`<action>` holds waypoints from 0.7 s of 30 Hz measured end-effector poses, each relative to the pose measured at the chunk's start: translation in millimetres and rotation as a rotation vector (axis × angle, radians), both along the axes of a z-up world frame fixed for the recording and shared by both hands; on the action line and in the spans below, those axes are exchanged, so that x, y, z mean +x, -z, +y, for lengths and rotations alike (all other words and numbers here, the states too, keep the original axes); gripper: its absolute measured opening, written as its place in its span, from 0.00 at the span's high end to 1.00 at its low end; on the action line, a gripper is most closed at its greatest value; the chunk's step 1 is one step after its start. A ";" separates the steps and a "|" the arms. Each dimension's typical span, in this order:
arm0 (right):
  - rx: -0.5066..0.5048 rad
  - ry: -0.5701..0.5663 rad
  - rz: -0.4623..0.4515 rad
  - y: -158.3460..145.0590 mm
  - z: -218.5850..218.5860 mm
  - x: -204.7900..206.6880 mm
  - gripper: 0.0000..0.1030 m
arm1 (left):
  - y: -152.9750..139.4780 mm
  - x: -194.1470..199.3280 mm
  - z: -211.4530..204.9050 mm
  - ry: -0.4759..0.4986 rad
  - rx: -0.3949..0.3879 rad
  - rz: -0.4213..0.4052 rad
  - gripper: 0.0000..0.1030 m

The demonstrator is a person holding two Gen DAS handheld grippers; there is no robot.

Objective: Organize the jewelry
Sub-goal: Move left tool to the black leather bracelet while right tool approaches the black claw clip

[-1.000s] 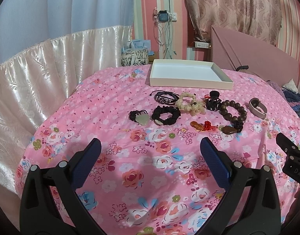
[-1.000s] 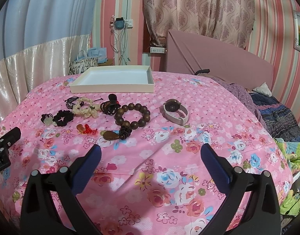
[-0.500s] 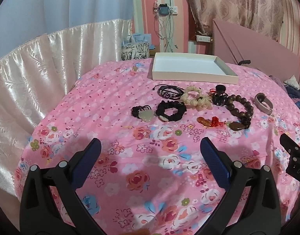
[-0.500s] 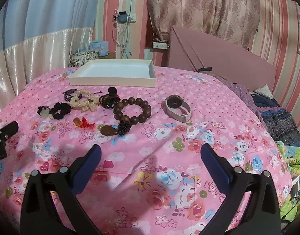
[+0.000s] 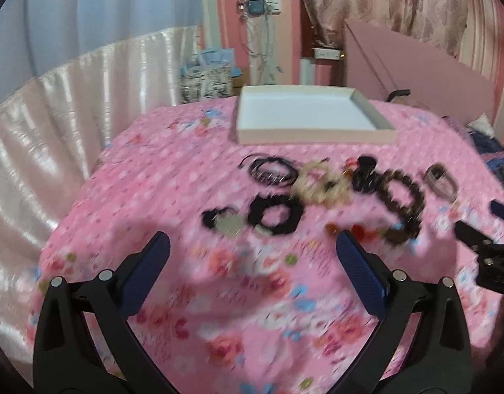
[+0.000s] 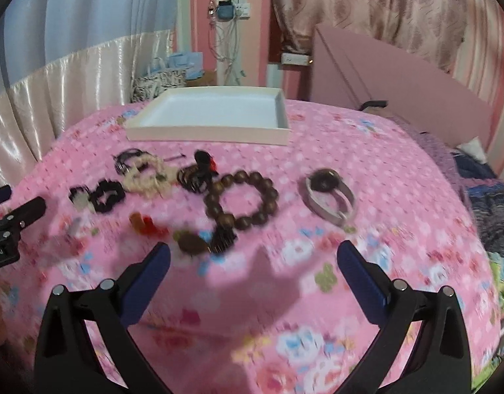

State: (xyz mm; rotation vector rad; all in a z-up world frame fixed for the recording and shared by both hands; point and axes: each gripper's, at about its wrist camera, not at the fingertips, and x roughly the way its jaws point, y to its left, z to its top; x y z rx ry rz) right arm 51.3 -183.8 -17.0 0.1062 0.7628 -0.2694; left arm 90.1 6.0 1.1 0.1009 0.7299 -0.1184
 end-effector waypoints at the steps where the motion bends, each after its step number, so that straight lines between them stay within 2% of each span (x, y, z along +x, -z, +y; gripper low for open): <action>1: 0.005 -0.001 0.003 -2.7 -2.8 6.4 0.02 | -5.5 7.2 -0.4 0.007 -0.009 0.001 0.03; 5: -0.021 -0.012 0.022 -20.0 -9.0 41.1 0.02 | -25.3 36.5 -5.3 0.018 0.015 0.000 0.03; 9: -0.063 -0.051 0.064 -36.0 -5.9 86.9 0.02 | -46.0 75.8 -12.5 0.056 0.001 0.012 0.03; 12: -0.033 -0.060 0.107 -38.3 -10.7 119.2 0.02 | -53.3 106.0 -17.2 0.063 -0.021 0.027 0.03; 18: 0.085 -0.050 0.156 -22.0 -30.5 159.7 0.02 | -31.7 169.9 -15.3 0.060 -0.051 0.146 0.04; 21: 0.118 -0.064 0.184 -6.2 -30.5 165.9 0.03 | -16.1 184.6 -9.8 0.029 -0.044 0.175 0.13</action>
